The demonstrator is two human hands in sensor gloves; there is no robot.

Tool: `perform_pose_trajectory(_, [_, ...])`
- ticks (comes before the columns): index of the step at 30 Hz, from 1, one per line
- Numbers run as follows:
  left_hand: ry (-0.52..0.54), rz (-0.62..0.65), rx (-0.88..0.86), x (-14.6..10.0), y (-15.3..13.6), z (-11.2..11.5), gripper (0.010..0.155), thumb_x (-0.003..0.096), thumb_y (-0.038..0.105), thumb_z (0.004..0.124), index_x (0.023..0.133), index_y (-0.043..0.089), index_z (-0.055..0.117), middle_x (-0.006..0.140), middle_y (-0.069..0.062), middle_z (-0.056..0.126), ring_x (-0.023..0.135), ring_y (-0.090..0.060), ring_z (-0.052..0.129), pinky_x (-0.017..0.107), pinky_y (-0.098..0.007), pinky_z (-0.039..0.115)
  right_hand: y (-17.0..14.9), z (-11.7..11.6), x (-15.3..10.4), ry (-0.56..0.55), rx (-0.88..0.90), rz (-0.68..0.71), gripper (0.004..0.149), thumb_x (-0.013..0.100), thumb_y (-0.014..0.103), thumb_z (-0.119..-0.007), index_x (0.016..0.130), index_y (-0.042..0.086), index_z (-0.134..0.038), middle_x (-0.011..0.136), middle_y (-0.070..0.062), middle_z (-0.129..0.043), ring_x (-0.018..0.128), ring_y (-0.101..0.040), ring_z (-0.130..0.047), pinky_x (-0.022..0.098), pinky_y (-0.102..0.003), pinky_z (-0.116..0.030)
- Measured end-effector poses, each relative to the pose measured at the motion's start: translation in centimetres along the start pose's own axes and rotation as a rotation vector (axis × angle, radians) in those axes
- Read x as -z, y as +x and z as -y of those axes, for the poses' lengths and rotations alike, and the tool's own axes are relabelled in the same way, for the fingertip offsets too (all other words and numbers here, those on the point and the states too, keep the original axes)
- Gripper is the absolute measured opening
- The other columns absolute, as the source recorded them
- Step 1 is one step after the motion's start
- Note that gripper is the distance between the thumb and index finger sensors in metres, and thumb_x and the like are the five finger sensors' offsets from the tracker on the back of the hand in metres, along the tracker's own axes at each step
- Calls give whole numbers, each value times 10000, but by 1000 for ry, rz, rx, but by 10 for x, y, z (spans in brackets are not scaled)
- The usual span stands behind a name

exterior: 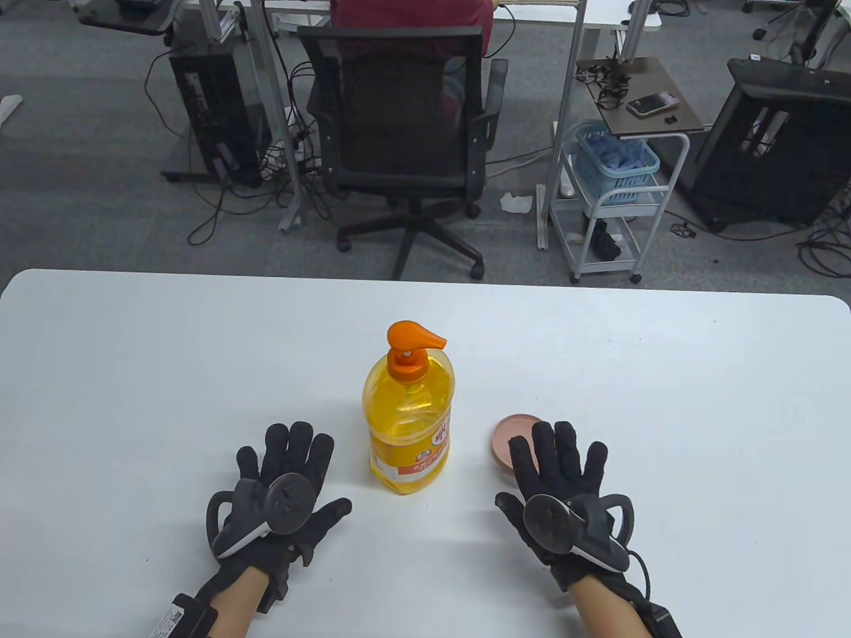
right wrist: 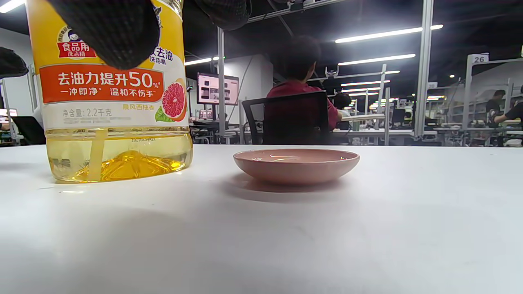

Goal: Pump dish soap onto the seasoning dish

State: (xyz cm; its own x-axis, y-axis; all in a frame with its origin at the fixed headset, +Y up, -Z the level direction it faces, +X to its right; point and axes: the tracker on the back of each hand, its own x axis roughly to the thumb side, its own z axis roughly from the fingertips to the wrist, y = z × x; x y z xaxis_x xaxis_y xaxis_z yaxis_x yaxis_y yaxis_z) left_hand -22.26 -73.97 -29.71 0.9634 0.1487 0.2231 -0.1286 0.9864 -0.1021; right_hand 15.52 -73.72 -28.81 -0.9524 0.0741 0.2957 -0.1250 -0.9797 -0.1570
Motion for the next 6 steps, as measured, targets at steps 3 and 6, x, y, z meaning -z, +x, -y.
perform_pose_trajectory(3, [-2, -2, 3, 0, 0, 0, 907, 394, 749, 536, 1101, 354, 126, 1196, 17, -15, 1102, -333, -34, 702, -695, 49, 0, 1, 0, 4, -4, -5, 810, 557, 554, -686, 1160, 146, -332, 1175, -216, -137, 1019, -444, -16, 628, -765, -78])
perform_pose_trajectory(6, [-5, -3, 4, 0, 0, 0, 907, 394, 750, 536, 1103, 349, 139, 1197, 16, -12, 1102, -332, -32, 702, -695, 52, -1, 1, 0, 4, -2, -10, 809, 557, 553, -686, 1160, 144, -332, 1175, -216, -140, 1019, -446, -19, 627, -765, -79])
